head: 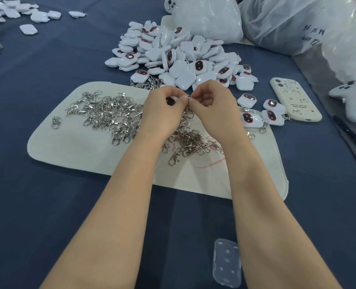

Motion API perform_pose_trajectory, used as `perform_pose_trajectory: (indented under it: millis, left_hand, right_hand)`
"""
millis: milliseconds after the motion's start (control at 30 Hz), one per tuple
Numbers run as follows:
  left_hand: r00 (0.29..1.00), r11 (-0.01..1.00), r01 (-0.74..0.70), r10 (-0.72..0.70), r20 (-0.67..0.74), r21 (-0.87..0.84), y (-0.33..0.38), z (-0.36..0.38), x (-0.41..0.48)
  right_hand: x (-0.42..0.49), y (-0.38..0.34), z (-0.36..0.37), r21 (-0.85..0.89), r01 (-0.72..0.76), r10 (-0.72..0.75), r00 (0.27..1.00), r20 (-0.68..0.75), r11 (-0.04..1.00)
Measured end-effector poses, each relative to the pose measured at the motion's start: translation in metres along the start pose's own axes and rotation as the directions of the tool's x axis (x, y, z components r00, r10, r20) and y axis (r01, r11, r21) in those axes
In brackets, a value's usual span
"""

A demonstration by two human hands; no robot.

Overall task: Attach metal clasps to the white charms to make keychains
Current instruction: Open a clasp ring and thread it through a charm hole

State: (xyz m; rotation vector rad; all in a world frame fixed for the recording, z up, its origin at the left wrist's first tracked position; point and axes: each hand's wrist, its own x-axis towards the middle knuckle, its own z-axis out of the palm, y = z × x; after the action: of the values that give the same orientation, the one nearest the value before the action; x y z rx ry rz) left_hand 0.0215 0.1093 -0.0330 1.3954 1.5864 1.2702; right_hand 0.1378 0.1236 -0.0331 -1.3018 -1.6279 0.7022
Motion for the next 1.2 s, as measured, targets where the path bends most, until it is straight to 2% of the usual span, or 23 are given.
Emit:
perform_pose_trajectory:
  millis: [267,533,833,1100,1200]
  left_hand:
    - [1.0,0.999,-0.026,0.027,-0.017,0.021,-0.002,-0.0006,-0.0004]
    - [1.0,0.998,-0.012,0.011,-0.027,-0.055,-0.0041,-0.0009,-0.0009]
    - [0.999,0.991,0.023,-0.019,0.033,-0.13,-0.0037,-0.0015,-0.0024]
    - [0.997,0.987,-0.075,0.072,0.029,0.14,-0.0052,0.0021,-0.0035]
    - [0.996,0.986,-0.093,0.092,0.01,0.141,-0.0031,0.0016,-0.0023]
  right_hand:
    - [0.0004,0.0004,0.0022,-0.002,-0.027,0.028,0.999,0.024,1.0]
    - [-0.0002,0.0002,0.0065,0.059,-0.064,0.064,0.998,0.007,0.996]
    - [-0.0014,0.0005,0.0043,-0.137,0.003,0.005,0.998,0.056,0.991]
    - [-0.001,0.0047,0.0014,-0.053,-0.036,0.037,0.999,0.021,0.998]
    - [-0.0007,0.0031,0.0031,-0.003,-0.029,0.029,0.999,0.019,1.0]
